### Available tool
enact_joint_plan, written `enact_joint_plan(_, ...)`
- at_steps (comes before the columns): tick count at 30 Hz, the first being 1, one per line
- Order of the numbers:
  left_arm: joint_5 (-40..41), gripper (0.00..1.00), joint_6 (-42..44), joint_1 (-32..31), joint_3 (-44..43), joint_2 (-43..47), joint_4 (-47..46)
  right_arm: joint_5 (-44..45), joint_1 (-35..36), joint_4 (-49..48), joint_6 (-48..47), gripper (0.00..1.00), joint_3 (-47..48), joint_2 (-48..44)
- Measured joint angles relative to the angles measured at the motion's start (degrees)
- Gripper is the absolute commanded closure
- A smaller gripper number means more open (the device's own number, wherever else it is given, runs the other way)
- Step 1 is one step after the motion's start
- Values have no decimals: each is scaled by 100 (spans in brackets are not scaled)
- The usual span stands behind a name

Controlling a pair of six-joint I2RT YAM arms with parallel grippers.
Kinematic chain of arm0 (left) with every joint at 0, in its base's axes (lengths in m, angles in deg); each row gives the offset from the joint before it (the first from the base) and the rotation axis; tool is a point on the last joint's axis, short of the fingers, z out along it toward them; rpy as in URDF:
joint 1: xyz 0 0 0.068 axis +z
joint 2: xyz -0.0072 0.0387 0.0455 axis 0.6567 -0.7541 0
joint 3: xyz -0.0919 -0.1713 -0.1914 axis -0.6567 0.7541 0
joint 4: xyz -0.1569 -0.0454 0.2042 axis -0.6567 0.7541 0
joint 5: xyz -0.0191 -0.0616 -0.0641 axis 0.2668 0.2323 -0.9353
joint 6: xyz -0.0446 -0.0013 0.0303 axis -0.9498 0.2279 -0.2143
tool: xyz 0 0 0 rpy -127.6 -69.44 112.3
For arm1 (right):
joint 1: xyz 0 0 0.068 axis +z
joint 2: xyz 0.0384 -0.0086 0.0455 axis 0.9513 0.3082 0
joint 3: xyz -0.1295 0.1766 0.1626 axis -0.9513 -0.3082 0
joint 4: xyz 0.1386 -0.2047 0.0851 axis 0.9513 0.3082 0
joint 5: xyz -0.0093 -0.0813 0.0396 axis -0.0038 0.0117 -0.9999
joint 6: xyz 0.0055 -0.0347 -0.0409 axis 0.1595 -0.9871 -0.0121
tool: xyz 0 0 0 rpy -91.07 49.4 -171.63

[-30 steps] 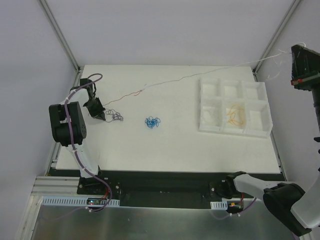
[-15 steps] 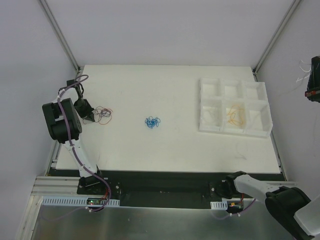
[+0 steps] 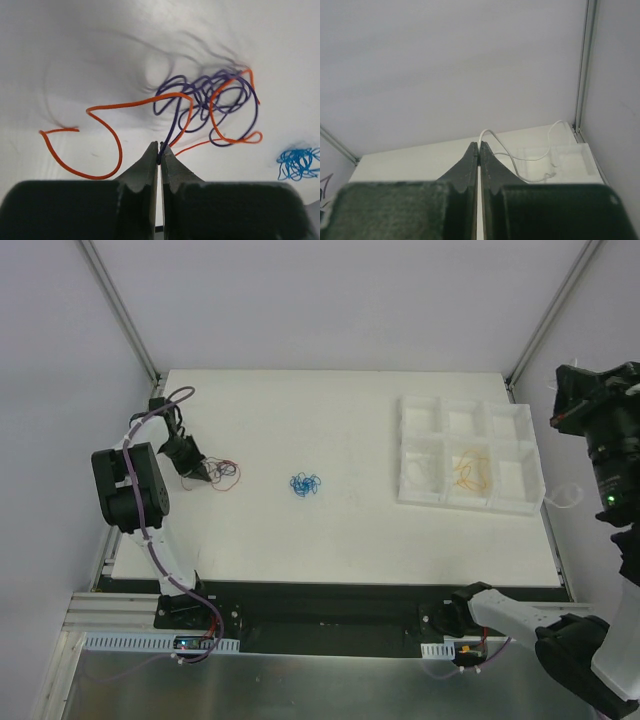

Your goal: Untangle the cables

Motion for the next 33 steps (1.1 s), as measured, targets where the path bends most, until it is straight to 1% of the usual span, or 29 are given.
enact_joint_plan(6, -431, 99, -7, -658, 409, 721, 39, -103, -42, 13, 7, 100, -527, 313)
enact_joint_plan(12, -885, 85, -20, -1023, 748, 1119, 7, -544, -317, -98, 151, 100, -651, 1008)
enact_joint_plan(17, -1147, 74, -24, -1099, 1154, 1473, -79, -861, -476, -90, 240, 100, -658, 1523)
enact_joint_plan(19, -1224, 69, -22, -1097, 1294, 1624, -111, -992, -540, -20, 271, 100, -444, 1731)
enact_joint_plan(22, -1357, 64, -17, -1097, 1464, 1864, -118, -1165, -634, -28, 313, 100, 24, 1989)
enact_joint_plan(25, -1486, 54, -7, -1099, 1504, 1980, -131, -1294, -739, -39, 367, 100, 356, 2074)
enact_joint_plan(33, -1692, 49, 13, -1104, 1565, 2072, -214, -1569, -896, -81, 522, 100, 590, 2090)
